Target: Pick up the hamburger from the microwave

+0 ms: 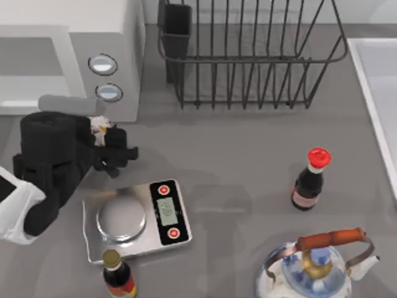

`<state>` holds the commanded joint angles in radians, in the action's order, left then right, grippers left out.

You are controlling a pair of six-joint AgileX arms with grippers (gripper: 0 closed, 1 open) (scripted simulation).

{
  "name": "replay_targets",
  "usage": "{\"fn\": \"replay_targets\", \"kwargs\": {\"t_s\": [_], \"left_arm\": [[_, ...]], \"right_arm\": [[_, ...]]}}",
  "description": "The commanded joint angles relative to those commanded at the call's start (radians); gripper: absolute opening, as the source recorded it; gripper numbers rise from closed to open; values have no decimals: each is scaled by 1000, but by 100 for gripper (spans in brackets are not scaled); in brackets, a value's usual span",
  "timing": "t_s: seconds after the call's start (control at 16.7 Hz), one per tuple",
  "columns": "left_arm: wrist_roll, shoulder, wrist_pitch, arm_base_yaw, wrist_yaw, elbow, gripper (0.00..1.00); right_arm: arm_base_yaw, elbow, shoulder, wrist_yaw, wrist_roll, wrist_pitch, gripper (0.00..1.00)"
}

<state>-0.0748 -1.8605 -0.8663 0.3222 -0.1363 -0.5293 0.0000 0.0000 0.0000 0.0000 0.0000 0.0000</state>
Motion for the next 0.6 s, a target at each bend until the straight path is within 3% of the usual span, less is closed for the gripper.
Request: {"fn": "replay_targets", "kwargs": {"t_s": [0.3,0.6], "left_arm": [[7,-160,-236,-55,-50,0,0],[10,-193,-275,-68,-65,-28,0]], "right_arm": [[0,0,0,0,0,0,100],[0,0,0,0,0,0,100]]}}
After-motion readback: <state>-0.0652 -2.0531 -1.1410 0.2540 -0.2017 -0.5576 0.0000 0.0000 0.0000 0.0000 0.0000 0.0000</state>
